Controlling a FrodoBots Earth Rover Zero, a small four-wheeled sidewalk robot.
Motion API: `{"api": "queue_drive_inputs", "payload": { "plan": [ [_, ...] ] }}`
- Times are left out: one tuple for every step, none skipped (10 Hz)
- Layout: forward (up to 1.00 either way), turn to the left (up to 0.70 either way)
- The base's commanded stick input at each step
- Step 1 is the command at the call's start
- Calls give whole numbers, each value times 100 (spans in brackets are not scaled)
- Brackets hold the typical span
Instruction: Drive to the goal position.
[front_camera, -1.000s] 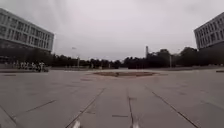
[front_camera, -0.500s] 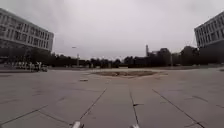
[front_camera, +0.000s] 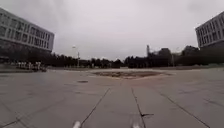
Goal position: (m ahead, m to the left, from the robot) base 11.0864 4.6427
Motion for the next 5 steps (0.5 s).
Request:
{"api": "queue_drive_inputs", "payload": {
  "plan": [
    [70, 0],
    [70, 0],
    [70, 0],
    [70, 0],
    [70, 0]
  ]
}}
